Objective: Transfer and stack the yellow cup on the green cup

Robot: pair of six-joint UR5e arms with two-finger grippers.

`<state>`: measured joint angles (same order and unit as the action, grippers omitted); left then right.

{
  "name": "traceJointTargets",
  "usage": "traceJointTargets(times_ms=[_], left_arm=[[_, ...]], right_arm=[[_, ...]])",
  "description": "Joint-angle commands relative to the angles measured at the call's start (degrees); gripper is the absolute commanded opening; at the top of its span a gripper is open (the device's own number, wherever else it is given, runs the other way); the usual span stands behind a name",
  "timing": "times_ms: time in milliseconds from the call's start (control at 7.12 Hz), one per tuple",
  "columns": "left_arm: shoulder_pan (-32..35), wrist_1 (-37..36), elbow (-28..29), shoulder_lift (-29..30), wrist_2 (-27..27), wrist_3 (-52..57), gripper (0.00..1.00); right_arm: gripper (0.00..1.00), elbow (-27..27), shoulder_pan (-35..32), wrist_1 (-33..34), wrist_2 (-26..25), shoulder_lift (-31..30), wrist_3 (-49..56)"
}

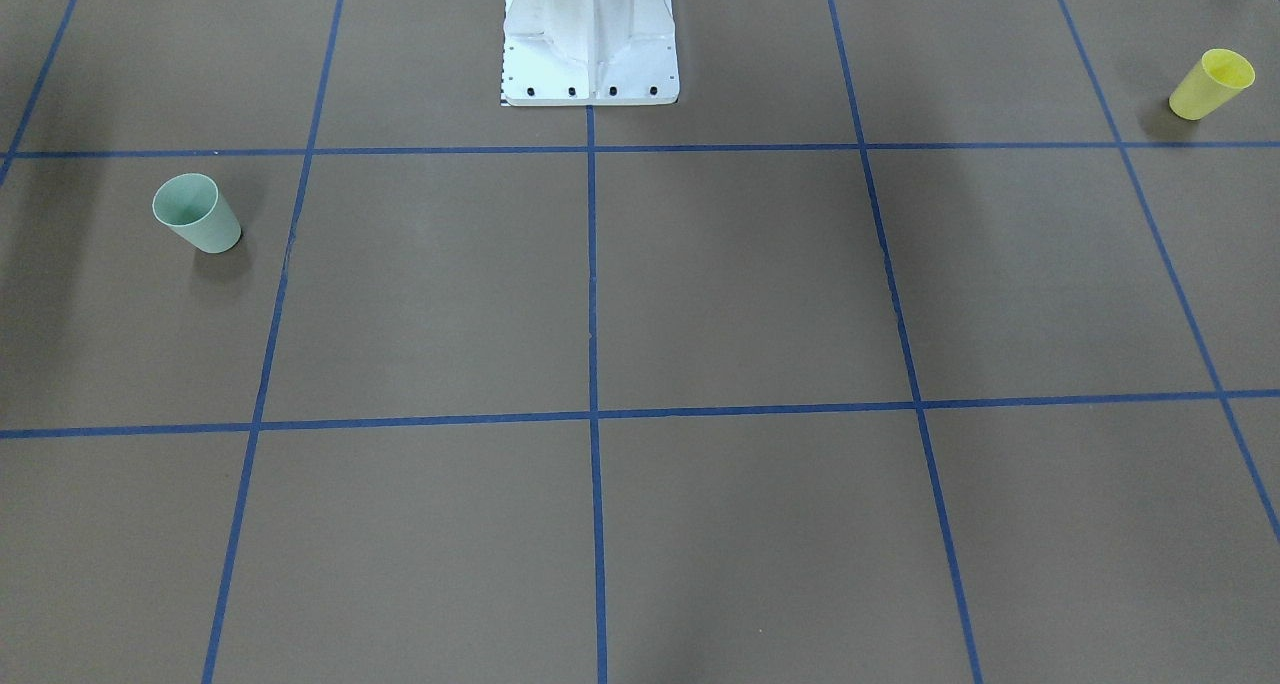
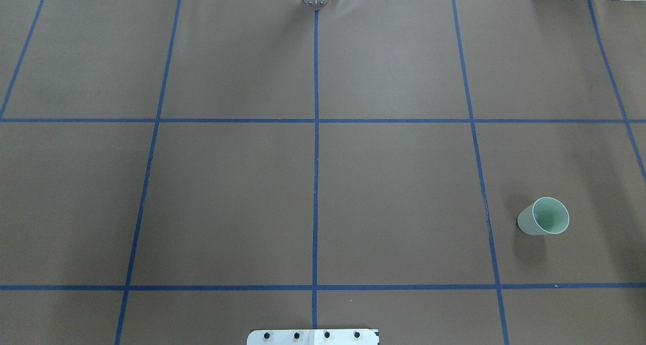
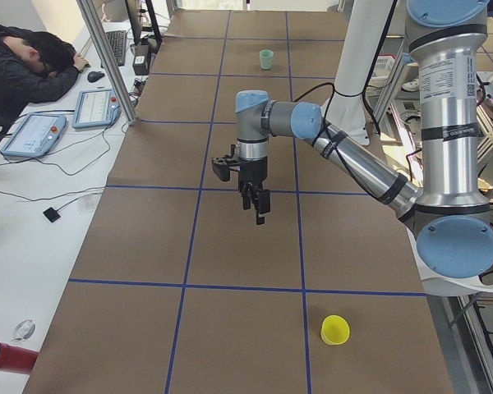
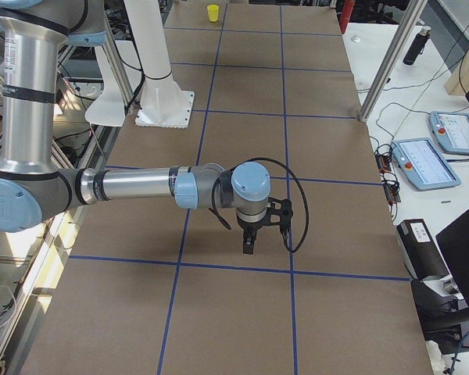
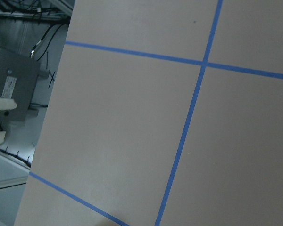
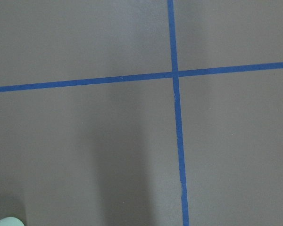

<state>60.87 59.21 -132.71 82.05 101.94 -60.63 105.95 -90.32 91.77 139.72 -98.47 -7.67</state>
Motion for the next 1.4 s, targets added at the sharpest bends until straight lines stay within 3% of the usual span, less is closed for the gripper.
traceJointTargets(times_ms=[0, 140, 702, 1264], left_arm=[[-17.91, -0.32, 3.48, -3.99, -10.05, -33.19, 1.0], [-23.8, -0.32, 8.04, -5.57, -10.7, -43.94, 1.0], [-36.14, 0.2, 25.63, -8.21, -10.97, -77.73, 1.0], [-39.14, 5.46, 37.51, -8.31, -5.98, -94.98, 1.0]], right_arm=[[1.0, -0.13, 0.06, 0.07, 3.86, -0.32, -0.15], [1.0, -0.13, 0.06, -0.01, 4.41, -0.49, -0.24], [1.0, 0.22, 0.06, -0.28, 4.59, -0.41, -0.33], [1.0, 2.24, -0.03, 0.07, 4.68, -0.49, -0.33]])
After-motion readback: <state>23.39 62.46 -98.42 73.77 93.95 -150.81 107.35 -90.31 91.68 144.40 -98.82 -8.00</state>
